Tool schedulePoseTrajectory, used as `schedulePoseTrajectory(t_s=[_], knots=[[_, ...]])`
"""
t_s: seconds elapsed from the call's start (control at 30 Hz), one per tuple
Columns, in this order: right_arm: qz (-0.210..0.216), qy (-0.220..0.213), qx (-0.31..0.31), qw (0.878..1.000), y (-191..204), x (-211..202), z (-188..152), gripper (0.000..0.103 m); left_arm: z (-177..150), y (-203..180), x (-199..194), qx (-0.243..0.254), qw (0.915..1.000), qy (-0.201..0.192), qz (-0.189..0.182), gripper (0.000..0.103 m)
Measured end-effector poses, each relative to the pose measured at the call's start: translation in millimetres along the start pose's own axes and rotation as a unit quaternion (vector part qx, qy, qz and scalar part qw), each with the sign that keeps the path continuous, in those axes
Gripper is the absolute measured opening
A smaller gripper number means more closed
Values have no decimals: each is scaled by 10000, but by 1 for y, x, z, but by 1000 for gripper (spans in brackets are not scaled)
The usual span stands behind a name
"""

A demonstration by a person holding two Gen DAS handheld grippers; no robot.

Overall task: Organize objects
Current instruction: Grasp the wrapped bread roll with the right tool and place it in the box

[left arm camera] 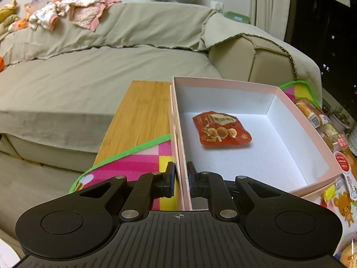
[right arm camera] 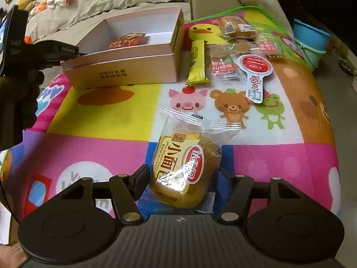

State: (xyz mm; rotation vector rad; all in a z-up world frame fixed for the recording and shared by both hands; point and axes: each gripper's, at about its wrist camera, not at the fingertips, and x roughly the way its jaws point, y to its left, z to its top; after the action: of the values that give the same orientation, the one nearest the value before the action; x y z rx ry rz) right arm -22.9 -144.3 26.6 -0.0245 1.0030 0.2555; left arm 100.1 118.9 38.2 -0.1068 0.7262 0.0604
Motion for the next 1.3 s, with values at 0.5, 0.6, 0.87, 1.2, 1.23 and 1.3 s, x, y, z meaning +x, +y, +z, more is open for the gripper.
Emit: schedulePoseTrajectory(t_s=[0.5,0.6,0.87,1.2,1.23,1.3], knots=[[243,88,89,9996,-4,-21,11,57,-1,3,-1,-33,10000,31,-35,14],[297,-66,-4,9995,1,-34,17,57,0,4,-1,-35,10000,39,-48,14],[317,-722,-263,9965,12,-77,35,57,3,3,1,-93,9999,48,-65,14],[445,-1279,-580,9891,31,-112,66,57,1,4,0,-97,9999,12,-109,14],[470,-1312,-598,9884,32,-113,72,57,1,4,0,-97,9999,8,-111,14],[526,-1359,-626,9873,35,-114,81,57,1,4,0,-104,9999,4,-116,14]])
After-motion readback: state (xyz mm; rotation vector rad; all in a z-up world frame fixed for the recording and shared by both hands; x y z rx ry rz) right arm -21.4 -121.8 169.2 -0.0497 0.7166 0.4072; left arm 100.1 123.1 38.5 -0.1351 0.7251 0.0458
